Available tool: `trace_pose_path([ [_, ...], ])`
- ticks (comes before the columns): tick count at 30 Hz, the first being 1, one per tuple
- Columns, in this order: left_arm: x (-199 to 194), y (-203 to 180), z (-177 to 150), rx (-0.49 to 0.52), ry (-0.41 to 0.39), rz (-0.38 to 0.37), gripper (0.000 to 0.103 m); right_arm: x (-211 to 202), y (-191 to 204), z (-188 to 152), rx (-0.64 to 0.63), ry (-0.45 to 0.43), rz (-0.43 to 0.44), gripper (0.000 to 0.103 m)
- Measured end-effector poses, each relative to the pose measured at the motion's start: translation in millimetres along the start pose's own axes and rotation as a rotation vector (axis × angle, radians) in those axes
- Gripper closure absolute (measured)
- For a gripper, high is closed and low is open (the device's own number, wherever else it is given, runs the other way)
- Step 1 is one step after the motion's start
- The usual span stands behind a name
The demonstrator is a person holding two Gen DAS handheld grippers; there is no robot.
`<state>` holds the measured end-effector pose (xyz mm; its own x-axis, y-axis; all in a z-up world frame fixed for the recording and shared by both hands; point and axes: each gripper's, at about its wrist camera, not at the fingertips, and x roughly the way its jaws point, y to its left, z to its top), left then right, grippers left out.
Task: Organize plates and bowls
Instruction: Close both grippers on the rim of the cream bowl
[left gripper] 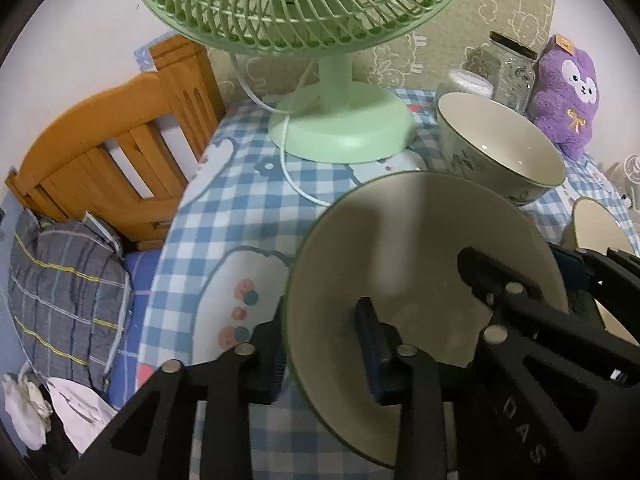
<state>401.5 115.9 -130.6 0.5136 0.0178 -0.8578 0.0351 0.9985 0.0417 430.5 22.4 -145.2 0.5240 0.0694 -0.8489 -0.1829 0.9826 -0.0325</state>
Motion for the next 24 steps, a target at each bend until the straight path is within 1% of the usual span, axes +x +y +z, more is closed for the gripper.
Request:
trace_pose_path([
  [1, 0.5, -0.2, -0.4, -0.005, 0.009, -0.009, 0.079, 0.1, -0.3, 0.0, -0.002, -0.001, -0.003, 0.07],
  [4, -0.2, -0.5, -1.4, -0.022, 0.012, -0.009, 0.08, -0.6, -2.1, -0.8, 0.01, 0.013, -0.005, 0.072],
  [12, -6.5, -1.5, -2.7, -0.031, 0.016, 0.034, 0.081, -1.5, -4.7, -3.6, 0.034, 0.039, 0.02, 0.076],
  [18, -22.0, 4.2, -10.5, -0.052, 0.001, 0.049, 0.081, -13.2, 1.5, -7.9, 0.03, 0.032, 0.036, 0.076],
  [24, -40.7, -0.5, -27.1, -0.035, 0.0, 0.058, 0.081, -31.9, 6.2, -22.8, 0.008, 0.032, 0.041, 0.076],
])
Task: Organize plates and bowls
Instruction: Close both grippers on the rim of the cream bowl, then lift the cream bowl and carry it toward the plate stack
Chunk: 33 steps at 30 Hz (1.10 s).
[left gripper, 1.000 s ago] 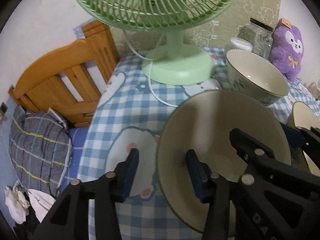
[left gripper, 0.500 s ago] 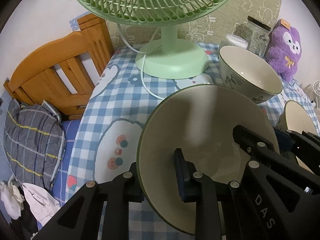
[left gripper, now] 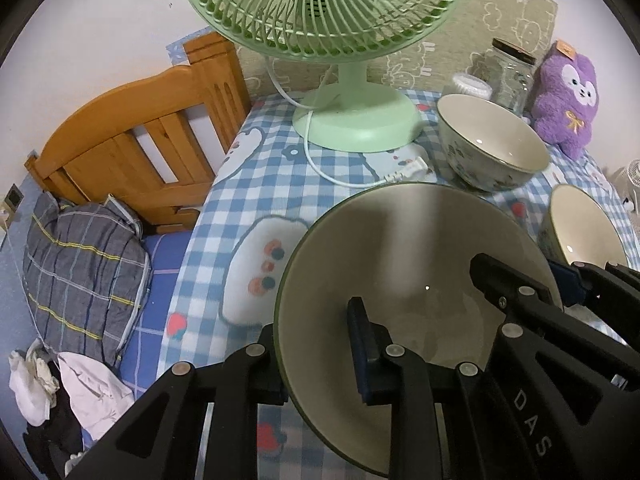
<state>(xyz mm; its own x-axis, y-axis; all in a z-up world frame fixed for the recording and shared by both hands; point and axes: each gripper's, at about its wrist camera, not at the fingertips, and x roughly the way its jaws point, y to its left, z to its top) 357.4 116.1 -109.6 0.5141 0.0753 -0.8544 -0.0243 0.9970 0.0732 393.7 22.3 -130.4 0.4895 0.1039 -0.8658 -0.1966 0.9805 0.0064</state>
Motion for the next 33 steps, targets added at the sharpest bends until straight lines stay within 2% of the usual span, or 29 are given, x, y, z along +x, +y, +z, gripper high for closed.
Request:
trace_pose_path([
  [10, -34.8, -17.2, -35.6, 0.013, -0.014, -0.015, 0.081, -42.3, -7.6, -41.4, -0.008, -0.013, -0.017, 0.076],
  [23, -76.0, -59.7, -84.1, 0.05, -0.05, -0.045, 0.081, -90.4, -39.3, -101.3, 0.014, -0.022, -0.052, 0.076],
  [33, -85.2, -91.9, -116.6, 0.074, -0.028, -0.072, 0.081, -104.5, -63.7, -142.1, 0.039, 0.001, -0.078, 0.076],
])
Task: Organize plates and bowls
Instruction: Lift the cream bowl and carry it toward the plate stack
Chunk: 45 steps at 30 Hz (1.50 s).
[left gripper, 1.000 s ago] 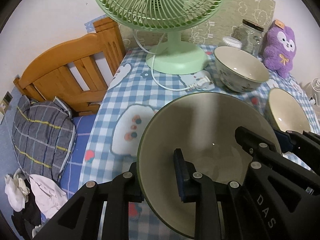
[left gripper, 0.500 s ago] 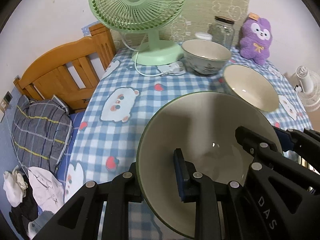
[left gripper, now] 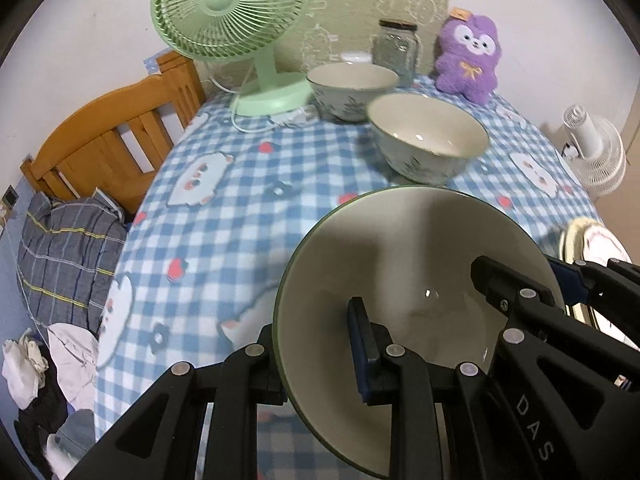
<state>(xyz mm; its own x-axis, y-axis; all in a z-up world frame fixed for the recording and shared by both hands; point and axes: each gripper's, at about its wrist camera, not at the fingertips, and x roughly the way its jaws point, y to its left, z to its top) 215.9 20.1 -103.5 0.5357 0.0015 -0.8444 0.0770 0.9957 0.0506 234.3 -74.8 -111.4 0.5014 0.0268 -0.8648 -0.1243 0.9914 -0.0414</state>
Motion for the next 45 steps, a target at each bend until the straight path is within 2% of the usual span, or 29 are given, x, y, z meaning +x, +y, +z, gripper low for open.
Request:
trace_pose_path([
  [14, -4.1, -28.2, -28.2, 0.021, 0.017, -0.021, 0.081, -6.7, -22.0, -36.5, 0.004, 0.024, -0.018, 0.076],
  [25, 2.6, -31.3, -30.9, 0.026, 0.021, -0.017, 0.08, 0.6, -27.3, -42.8, 0.019, 0.033, -0.004, 0.076],
  [28, 3.4, -30.4, -29.4, 0.015, 0.02, -0.031, 0.07, -0.6, -28.2, -42.1, 0.03, 0.015, 0.016, 0.074],
  [32, 3.4, -33.6, -26.8, 0.032, 0.011, -0.014, 0.065, 1.3, -29.5, -39.0, 0.043, 0.005, 0.027, 0.069],
  [33, 3.4, -34.0, -26.6, 0.033, 0.011, -0.023, 0.058, 1.7, -29.6, -39.0, 0.043, 0.007, 0.022, 0.067],
  [37, 1.6, -33.4, -25.3, 0.036, -0.012, 0.002, 0.038, 0.5, -31.1, -36.3, 0.048, -0.029, 0.011, 0.046],
  [40, 1.3, -31.0, -24.3, 0.03, -0.013, -0.005, 0.034, -3.1, -30.2, -35.3, 0.034, -0.068, 0.0, 0.033],
  [45, -1.2, -29.7, -22.6, 0.028, -0.019, 0.003, 0.028, -4.9, -31.2, -33.2, 0.038, -0.074, 0.007, 0.032],
])
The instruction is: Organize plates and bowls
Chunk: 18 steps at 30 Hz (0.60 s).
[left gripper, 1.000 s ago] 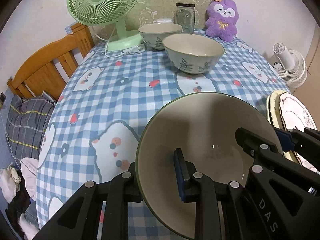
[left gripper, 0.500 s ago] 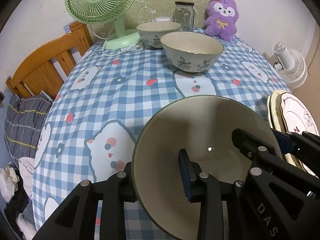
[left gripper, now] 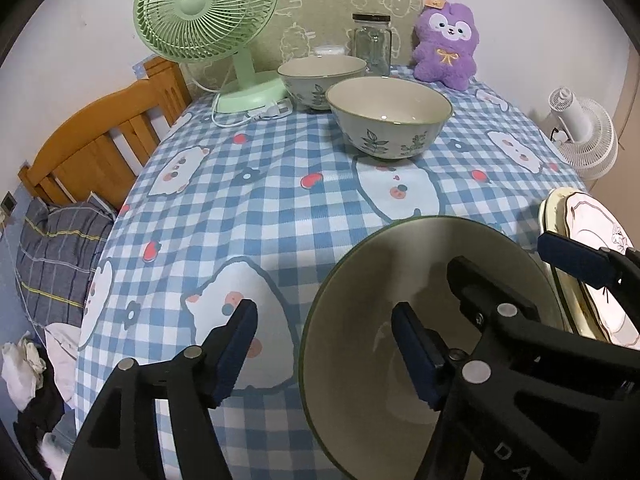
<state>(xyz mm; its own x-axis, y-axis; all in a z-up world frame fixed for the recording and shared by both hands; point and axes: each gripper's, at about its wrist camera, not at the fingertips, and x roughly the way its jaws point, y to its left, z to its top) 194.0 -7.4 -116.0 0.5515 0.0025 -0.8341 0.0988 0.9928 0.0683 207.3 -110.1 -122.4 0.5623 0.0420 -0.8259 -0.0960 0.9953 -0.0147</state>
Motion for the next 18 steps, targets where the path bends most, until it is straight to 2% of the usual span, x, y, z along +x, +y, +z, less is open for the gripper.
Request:
trace_pose_path([
  [6, -8.2, -3.2, 5.3, 0.029, -0.007, 0.009, 0.027, -8.7, -1.0, 3.0, -0.005, -0.005, -0.009, 0.031],
  [18, -41.0, -2.3, 27.4, 0.031, -0.075, 0.035, 0.025, -46.0, -0.6, 23.7, -0.043, -0.088, -0.022, 0.031],
])
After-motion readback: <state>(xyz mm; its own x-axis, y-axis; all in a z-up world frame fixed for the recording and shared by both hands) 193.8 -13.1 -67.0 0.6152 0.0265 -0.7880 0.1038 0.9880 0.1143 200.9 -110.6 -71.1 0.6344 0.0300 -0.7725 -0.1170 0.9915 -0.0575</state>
